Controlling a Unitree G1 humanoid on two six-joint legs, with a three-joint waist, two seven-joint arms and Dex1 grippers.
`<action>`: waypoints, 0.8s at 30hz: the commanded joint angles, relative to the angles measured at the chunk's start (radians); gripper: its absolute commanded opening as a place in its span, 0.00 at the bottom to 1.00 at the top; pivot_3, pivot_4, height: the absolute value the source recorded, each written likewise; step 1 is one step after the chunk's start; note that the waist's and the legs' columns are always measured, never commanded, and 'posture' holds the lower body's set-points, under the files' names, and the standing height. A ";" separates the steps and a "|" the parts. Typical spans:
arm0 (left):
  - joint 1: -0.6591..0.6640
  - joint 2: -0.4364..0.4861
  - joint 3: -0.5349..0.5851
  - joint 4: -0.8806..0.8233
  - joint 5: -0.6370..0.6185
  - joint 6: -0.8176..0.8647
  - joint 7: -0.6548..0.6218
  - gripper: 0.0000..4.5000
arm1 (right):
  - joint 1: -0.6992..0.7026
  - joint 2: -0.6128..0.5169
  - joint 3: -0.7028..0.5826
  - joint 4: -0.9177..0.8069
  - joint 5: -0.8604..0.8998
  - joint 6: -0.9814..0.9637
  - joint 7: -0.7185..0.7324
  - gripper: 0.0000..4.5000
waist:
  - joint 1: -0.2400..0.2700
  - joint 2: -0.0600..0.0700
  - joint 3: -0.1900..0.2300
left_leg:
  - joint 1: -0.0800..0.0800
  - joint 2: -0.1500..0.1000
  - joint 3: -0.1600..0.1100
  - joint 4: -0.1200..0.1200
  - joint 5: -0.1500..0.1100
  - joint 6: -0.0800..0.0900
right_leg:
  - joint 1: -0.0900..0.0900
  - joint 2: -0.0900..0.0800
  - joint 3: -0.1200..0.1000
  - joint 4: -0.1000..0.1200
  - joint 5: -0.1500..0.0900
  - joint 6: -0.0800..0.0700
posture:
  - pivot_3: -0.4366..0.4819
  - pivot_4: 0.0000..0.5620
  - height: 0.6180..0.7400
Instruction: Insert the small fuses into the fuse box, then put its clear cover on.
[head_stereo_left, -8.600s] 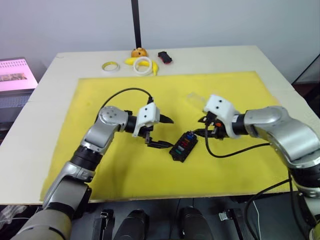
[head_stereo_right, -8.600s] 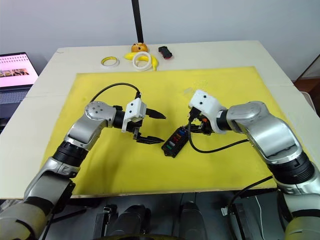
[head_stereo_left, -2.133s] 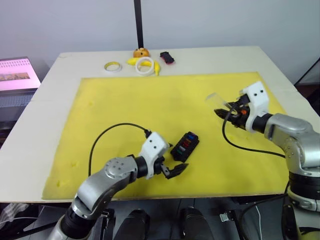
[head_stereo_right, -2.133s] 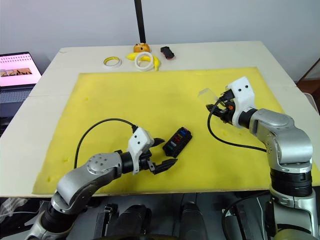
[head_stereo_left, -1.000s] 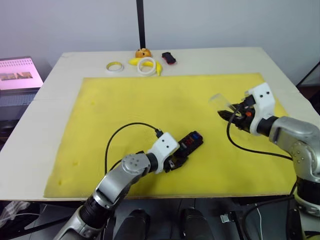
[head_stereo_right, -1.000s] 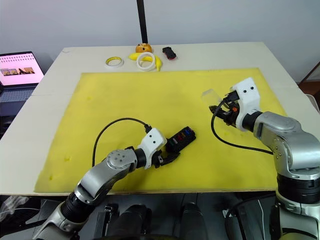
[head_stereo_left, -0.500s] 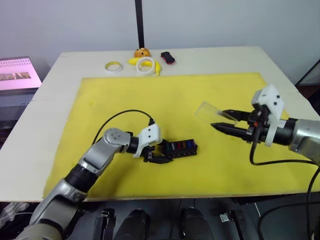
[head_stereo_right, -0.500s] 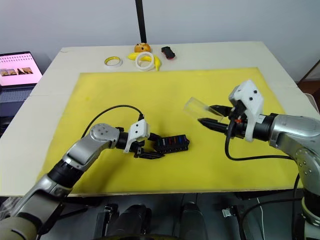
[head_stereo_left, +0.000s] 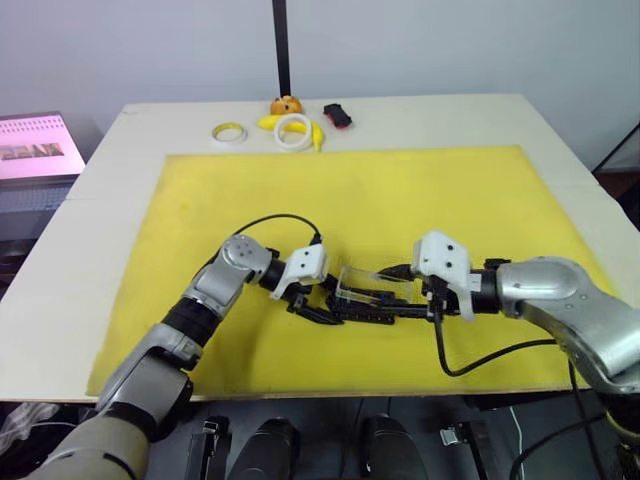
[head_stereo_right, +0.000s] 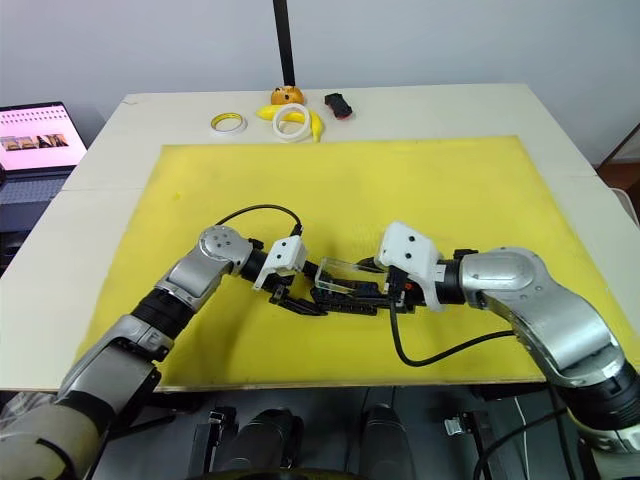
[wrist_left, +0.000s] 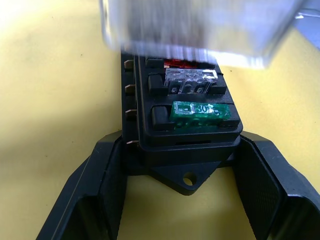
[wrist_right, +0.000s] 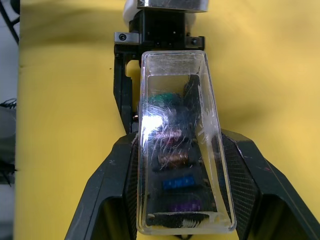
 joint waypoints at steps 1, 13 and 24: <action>-0.010 -0.011 0.014 0.000 0.030 -0.014 0.010 0.56 | -0.023 0.005 0.037 0.000 -0.040 -0.037 0.020 0.38 | 0.000 0.000 0.000 | 0.000 0.000 0.000 0.000 0.000 0.000 | 0.000 0.000 0.000 0.000 0.000 0.000 | 0.48 0.27 1.00; -0.013 -0.010 0.030 0.002 0.043 -0.009 0.002 0.56 | -0.024 0.006 0.130 0.109 -0.189 -0.170 0.078 0.38 | -0.001 0.000 0.000 | 0.000 0.000 0.000 0.000 0.000 0.000 | 0.001 0.000 0.000 0.000 0.000 0.000 | 0.48 0.27 1.00; -0.016 -0.017 0.036 0.006 0.046 -0.008 0.005 0.56 | -0.035 0.034 0.110 0.154 -0.170 -0.143 0.113 0.38 | -0.001 0.000 0.000 | 0.001 0.000 -0.001 0.000 0.000 0.000 | 0.001 0.000 0.000 0.000 0.000 0.000 | 0.48 0.27 1.00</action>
